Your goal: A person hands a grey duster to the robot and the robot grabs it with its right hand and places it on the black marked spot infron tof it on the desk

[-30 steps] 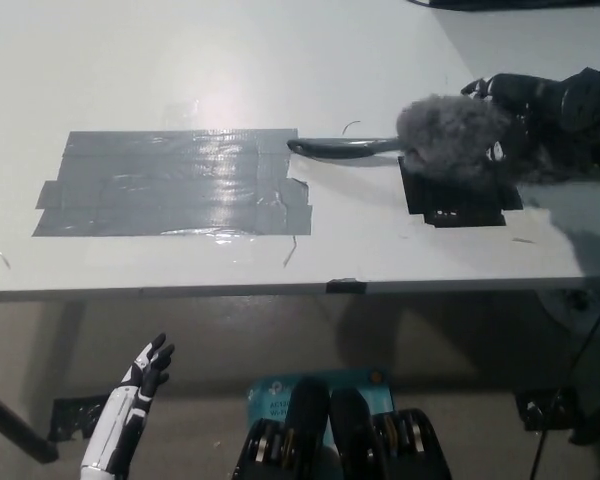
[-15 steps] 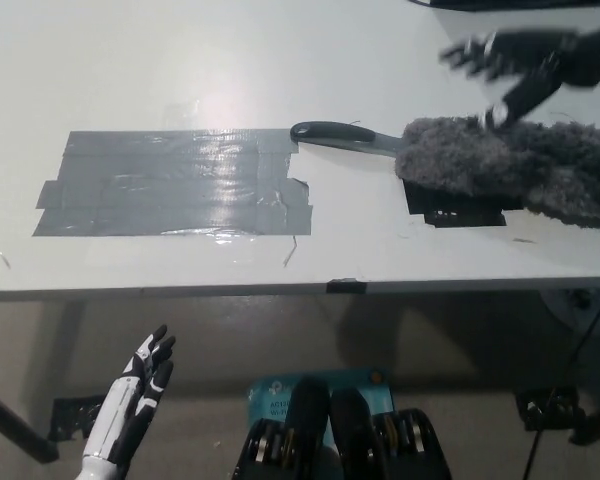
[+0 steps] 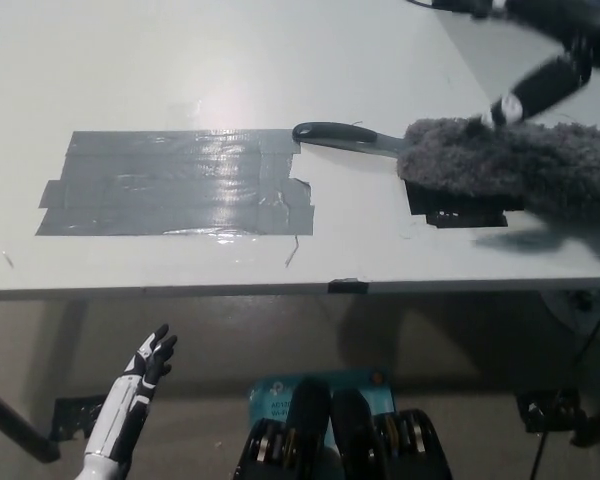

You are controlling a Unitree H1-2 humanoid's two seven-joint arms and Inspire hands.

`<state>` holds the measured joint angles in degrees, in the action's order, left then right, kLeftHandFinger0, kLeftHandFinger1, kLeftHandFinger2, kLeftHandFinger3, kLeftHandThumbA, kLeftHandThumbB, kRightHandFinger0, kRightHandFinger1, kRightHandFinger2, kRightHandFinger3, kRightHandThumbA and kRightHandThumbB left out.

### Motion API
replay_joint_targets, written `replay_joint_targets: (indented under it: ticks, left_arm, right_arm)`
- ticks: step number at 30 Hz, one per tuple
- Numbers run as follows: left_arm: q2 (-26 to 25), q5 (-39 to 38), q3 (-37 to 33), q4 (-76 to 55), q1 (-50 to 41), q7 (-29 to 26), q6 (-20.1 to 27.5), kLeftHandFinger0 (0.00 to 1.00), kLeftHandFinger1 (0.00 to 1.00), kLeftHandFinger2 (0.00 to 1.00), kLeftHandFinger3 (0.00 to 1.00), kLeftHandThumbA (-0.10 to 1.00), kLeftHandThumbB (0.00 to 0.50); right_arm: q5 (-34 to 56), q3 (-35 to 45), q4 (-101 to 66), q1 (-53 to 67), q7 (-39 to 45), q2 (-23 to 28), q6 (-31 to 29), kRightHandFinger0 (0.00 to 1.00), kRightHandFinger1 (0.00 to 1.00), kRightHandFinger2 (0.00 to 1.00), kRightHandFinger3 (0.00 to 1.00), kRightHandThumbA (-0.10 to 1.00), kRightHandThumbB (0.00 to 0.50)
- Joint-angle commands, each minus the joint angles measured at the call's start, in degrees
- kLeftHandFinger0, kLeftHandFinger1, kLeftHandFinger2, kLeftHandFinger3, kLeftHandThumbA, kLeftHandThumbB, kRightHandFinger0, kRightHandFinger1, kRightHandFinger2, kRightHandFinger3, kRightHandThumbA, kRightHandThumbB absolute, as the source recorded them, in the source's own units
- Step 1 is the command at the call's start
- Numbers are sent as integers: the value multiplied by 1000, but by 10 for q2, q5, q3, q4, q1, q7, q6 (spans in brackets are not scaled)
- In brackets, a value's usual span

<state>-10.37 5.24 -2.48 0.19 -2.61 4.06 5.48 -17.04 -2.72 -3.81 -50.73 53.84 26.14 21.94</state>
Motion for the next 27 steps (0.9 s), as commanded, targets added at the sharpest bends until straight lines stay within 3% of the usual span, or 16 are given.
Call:
replay_joint_targets:
  ticks: [1,3,6,12,17,21,22,24,25,27]
  left_arm:
    - [1,-5,-6,-6,7,9,23,1000,1000,1000,1000,1000,203]
    - [5,-3,-7,-9,-3,7,19,1000,1000,1000,1000,1000,218]
    - [5,-1,-7,-12,-12,5,18,1000,1000,1000,1000,1000,241]
    - [6,0,-11,-15,-35,6,21,1000,1000,1000,1000,1000,236]
    - [7,-3,-12,-16,-40,7,19,1000,1000,1000,1000,1000,235]
    - [7,0,-13,-7,-42,4,32,1000,1000,1000,1000,1000,237]
    - [8,1,-13,-7,-44,3,33,1000,1000,1000,1000,1000,239]
    - [6,0,-10,-11,-48,2,34,1000,1000,1000,1000,1000,239]
    - [3,-3,-7,-12,-45,3,34,1000,1000,1000,1000,1000,234]
    - [3,2,-7,-12,-46,1,34,1000,1000,1000,1000,1000,234]
  right_arm:
    - [147,185,-496,250,-164,-98,50,1000,1000,1000,1000,1000,322]
    - [129,159,-506,332,-167,-119,28,1000,1000,1000,1000,1000,337]
    - [115,128,-504,412,-168,-146,-2,1000,1000,1000,1000,1000,313]
    - [86,110,-411,518,-201,-195,-110,1000,1000,1000,1000,1000,314]
    - [74,108,-289,548,-247,-248,-186,1000,1000,1000,1000,1000,285]
    - [13,98,-125,557,-324,-272,-292,1000,1000,1000,1000,1000,266]
    - [3,94,-104,557,-332,-271,-299,1000,1000,1000,1000,1000,281]
    - [-15,83,-59,558,-344,-265,-314,1000,1000,1000,1000,1000,265]
    - [-19,81,-43,552,-347,-261,-308,1000,1000,1000,1000,1000,292]
    - [-16,83,-36,551,-350,-259,-305,1000,1000,1000,1000,1000,281]
